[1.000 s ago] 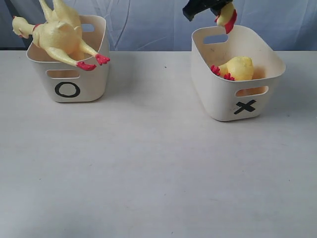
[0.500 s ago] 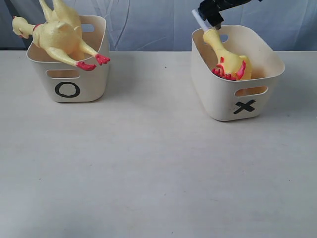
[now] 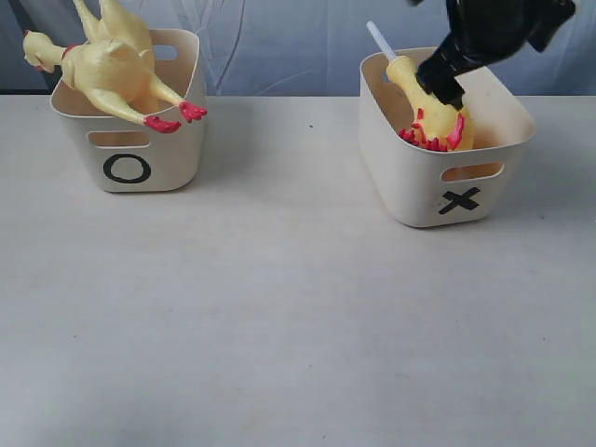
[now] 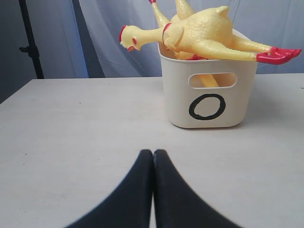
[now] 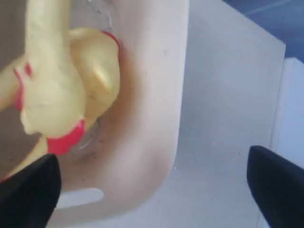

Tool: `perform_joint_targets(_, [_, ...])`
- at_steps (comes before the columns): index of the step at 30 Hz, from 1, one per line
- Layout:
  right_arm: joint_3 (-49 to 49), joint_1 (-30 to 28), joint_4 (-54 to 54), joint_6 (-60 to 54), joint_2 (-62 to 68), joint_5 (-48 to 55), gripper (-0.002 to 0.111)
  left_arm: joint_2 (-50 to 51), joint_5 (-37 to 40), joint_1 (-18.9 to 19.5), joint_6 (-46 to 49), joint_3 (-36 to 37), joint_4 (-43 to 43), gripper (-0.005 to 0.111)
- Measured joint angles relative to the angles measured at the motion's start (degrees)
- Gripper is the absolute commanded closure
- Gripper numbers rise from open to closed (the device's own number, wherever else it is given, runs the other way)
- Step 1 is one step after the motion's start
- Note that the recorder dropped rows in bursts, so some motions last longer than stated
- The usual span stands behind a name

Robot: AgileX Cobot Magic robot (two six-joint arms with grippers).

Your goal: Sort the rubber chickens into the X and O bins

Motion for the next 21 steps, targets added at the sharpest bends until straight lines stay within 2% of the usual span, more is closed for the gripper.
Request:
perform_joint_targets(1, [3.49, -1.14, -0.53, 1.69, -1.79, 0.0, 0.031, 0.0, 0.0, 0.0, 0.0, 0.0, 0.0, 0.107])
perform_joint_targets(2, [7.34, -2.57, -0.64, 2.69, -4.35, 0.0, 0.041, 0.0, 0.0, 0.0, 0.0, 0.0, 0.0, 0.107])
perform_joint_targets(4, [12.07, -4.61, -0.78, 4.19, -8.11, 0.0, 0.095, 0.0, 0.0, 0.0, 0.0, 0.0, 0.0, 0.107])
perform_joint_targets(5, [15.02, -5.51, -0.88, 4.73, -10.26, -0.05, 0.107, 0.0, 0.0, 0.0, 0.0, 0.0, 0.0, 0.107])
perform_joint_targets(10, [31.61, -7.29, 2.24, 6.0, -28.84, -0.14, 0.107, 0.0, 0.0, 0.0, 0.0, 0.0, 0.0, 0.107])
perform_joint_targets(12, [34.95, -7.29, 5.71, 6.14, -34.66, -0.14, 0.107, 0.0, 0.0, 0.0, 0.0, 0.0, 0.0, 0.107])
perform_joint_targets(15, [40.27, -7.29, 18.76, 0.86, -48.98, -0.42, 0.107, 0.0, 0.0, 0.0, 0.0, 0.0, 0.0, 0.107])
perform_joint_targets(19, [42.31, -7.29, 44.66, -16.07, -68.3, -0.19, 0.107, 0.0, 0.0, 0.0, 0.0, 0.0, 0.0, 0.107])
perform_joint_targets(21, [42.31, -7.29, 51.96, -18.14, -76.49, -0.19, 0.107, 0.0, 0.0, 0.0, 0.0, 0.0, 0.0, 0.107])
